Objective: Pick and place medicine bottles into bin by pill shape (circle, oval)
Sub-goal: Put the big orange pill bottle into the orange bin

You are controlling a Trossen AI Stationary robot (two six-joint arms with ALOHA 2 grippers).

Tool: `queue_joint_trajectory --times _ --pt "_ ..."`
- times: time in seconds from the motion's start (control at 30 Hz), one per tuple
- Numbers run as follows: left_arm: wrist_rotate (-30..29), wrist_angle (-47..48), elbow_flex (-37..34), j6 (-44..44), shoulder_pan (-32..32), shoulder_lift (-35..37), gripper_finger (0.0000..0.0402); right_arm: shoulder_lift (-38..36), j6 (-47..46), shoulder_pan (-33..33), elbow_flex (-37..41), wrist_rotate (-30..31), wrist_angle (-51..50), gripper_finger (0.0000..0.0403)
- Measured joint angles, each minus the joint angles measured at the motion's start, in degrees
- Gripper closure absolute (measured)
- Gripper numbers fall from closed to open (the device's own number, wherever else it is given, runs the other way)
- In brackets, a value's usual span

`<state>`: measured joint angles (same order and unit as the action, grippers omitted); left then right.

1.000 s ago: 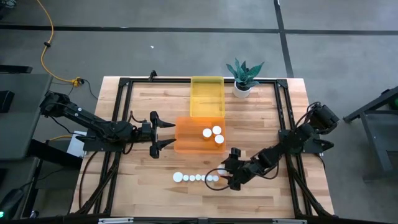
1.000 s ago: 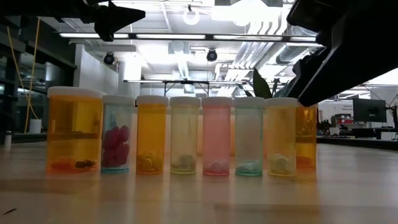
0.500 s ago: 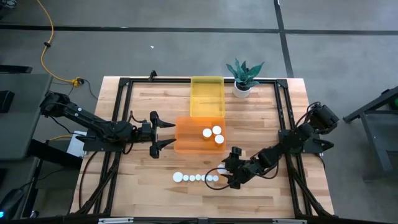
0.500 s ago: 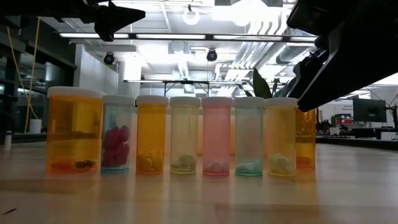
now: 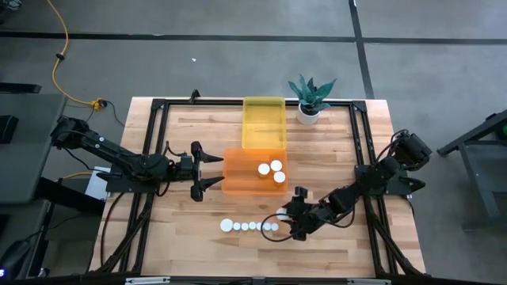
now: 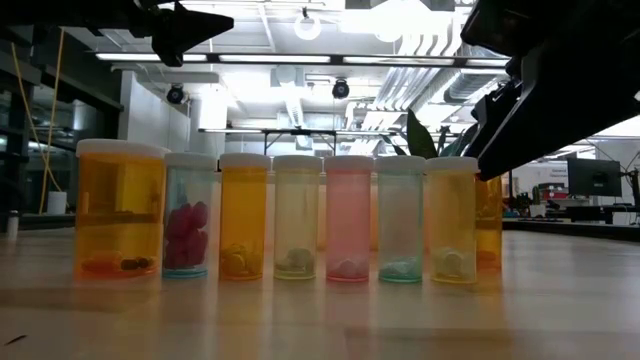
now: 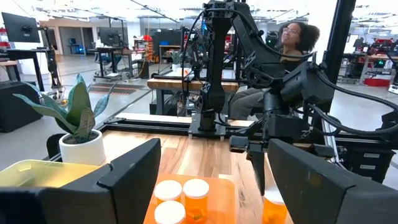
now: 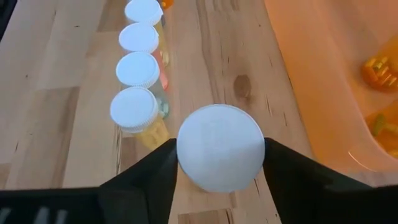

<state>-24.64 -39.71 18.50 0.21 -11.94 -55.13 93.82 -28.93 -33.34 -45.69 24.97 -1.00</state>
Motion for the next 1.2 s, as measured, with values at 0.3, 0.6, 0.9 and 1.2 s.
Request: queue_joint_trajectory --times 0.3,0.6,0.9,1.2 --pt "0.0 0.0 0.0 0.0 0.0 0.0 0.0115 -4.0 15.4 0.2 0.0 0.7 12.4 0.0220" --pt "0.0 0.0 0.0 0.0 0.0 0.0 0.0115 -6.9 24.8 8.8 0.0 3.4 13.8 0.0219" --pt "0.0 0.0 0.0 0.0 0.0 0.0 0.0115 -3.1 20.9 18.3 0.0 -3.2 11.1 0.0217" --pt "0.0 0.0 0.0 0.0 0.0 0.0 0.0115 -0.1 18.3 19.9 0.0 -4.5 9.3 0.0217"
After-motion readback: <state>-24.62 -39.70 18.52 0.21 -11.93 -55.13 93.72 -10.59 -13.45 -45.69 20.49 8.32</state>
